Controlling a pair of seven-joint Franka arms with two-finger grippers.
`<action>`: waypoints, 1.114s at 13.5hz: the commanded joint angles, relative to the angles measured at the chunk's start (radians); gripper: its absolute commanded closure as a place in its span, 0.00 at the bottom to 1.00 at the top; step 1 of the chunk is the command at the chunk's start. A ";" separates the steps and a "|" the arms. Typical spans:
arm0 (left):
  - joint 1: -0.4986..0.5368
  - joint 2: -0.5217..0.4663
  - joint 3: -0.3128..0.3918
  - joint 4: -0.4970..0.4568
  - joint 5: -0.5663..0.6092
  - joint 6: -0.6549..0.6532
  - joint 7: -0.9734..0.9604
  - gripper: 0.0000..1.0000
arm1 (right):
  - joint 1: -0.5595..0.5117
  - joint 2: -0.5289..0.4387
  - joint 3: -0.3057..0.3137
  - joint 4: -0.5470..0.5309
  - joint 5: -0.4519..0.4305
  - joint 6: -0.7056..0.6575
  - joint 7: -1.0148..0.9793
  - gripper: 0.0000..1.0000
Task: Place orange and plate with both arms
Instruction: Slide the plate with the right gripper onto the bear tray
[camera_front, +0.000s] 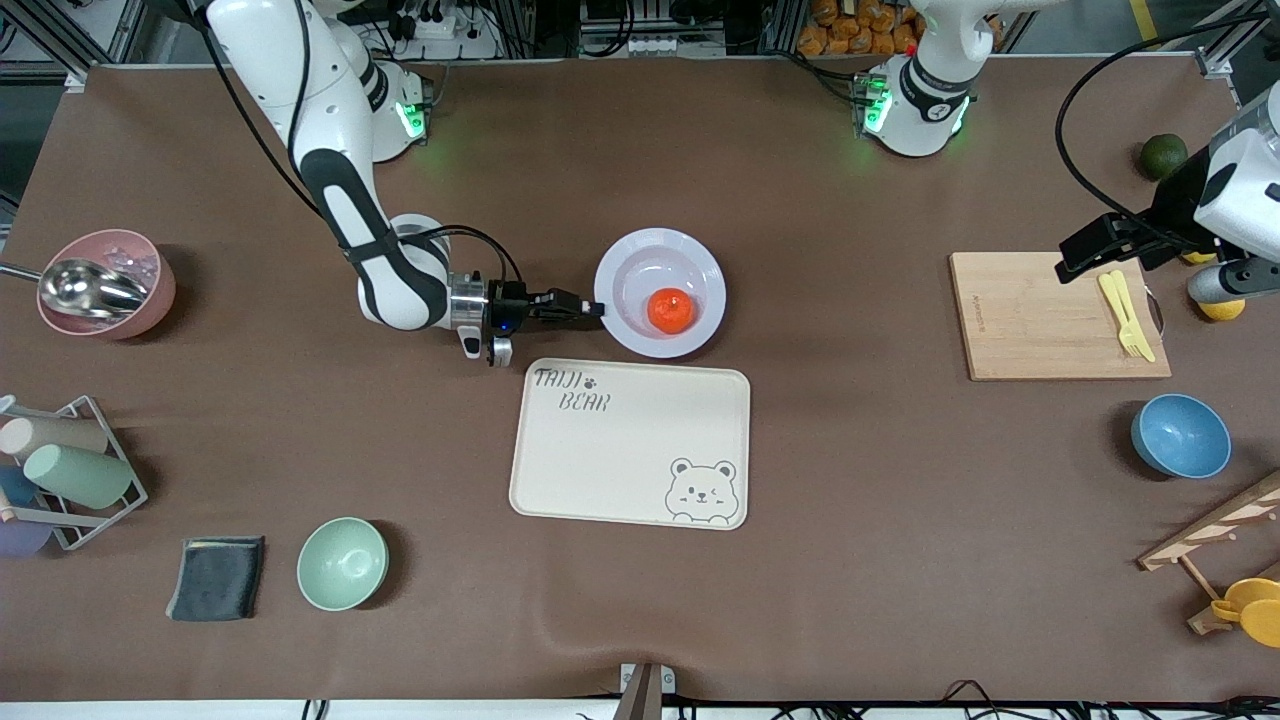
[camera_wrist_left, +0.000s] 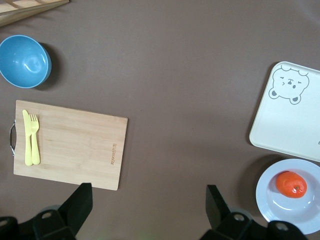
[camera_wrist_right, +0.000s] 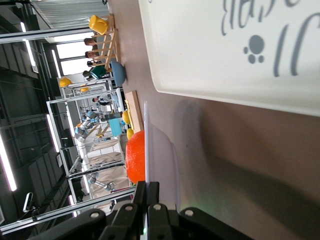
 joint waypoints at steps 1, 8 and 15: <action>0.009 -0.007 -0.004 -0.006 -0.025 0.021 0.023 0.00 | -0.063 -0.054 0.007 -0.024 0.027 -0.053 0.033 1.00; 0.012 0.000 -0.004 -0.008 -0.025 0.032 0.026 0.00 | -0.154 -0.020 0.002 0.130 0.018 -0.036 0.118 1.00; 0.018 -0.018 0.003 -0.031 -0.013 0.011 0.030 0.00 | -0.144 0.161 -0.002 0.374 -0.026 0.082 0.128 1.00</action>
